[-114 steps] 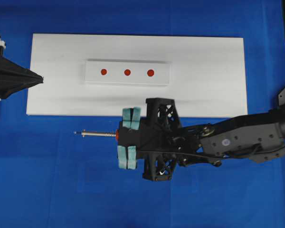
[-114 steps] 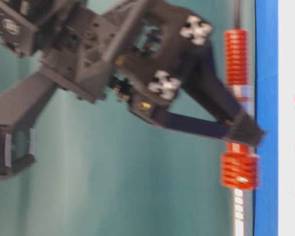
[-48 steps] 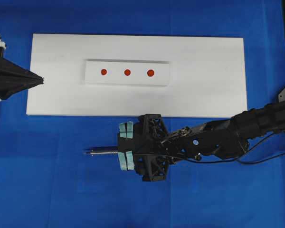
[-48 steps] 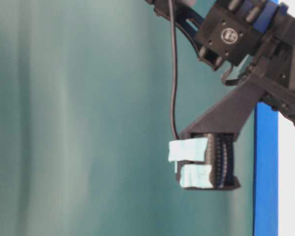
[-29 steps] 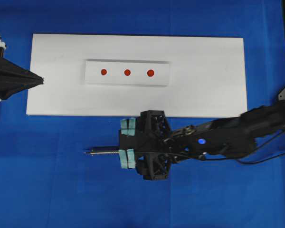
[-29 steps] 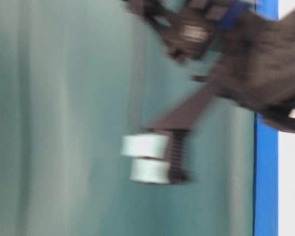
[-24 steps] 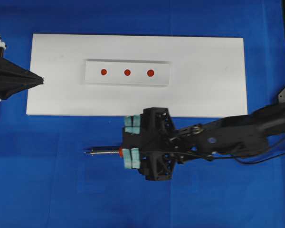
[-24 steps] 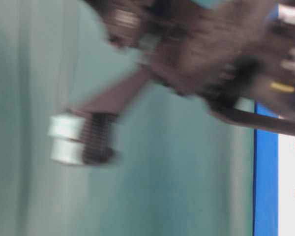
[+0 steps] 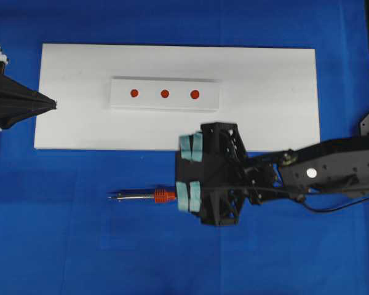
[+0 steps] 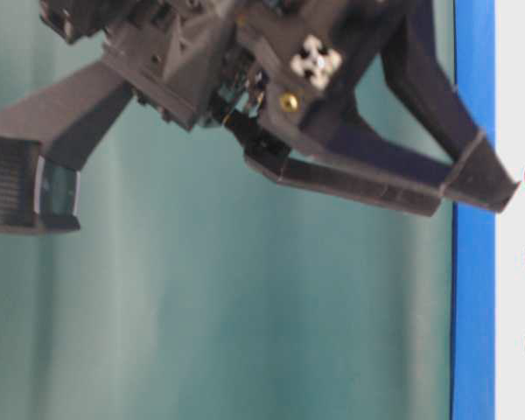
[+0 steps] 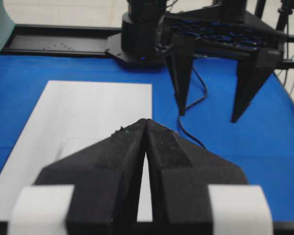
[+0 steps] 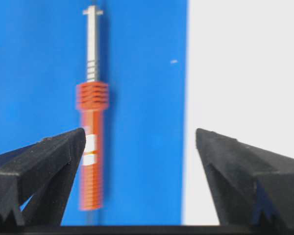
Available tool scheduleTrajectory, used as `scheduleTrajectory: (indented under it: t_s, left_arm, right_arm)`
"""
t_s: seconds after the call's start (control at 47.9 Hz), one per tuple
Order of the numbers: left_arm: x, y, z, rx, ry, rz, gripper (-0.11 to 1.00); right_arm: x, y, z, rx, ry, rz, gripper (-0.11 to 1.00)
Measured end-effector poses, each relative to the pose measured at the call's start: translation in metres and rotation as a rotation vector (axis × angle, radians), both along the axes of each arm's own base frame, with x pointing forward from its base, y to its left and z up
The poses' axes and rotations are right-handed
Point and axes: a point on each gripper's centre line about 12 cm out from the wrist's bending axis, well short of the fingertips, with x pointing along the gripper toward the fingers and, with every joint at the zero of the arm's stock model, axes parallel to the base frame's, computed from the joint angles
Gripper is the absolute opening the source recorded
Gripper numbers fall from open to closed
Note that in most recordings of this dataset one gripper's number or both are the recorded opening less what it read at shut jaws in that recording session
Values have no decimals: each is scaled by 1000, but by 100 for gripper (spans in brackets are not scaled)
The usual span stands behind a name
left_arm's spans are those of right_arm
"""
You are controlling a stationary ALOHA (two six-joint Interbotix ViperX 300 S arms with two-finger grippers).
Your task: Touch the tip of the soldering iron to the mark.
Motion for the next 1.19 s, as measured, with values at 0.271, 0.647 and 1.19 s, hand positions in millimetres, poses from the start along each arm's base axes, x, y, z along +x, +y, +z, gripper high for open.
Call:
scheduleTrajectory:
  t_s: [0.271,0.647,1.19]
  left_arm:
    - [0,0,0,0,0,-2,0]
    - [0,0,-1,0,3,0,0]
    - [0,0,-1,-3,3,-1,0]
  right_arm:
    - [5,-81,8,-101,-6,-103,86]
    - [-9,-115,19,-117,-33,-130,86]
    - [-174,-108,83,-66,-305,-161,86]
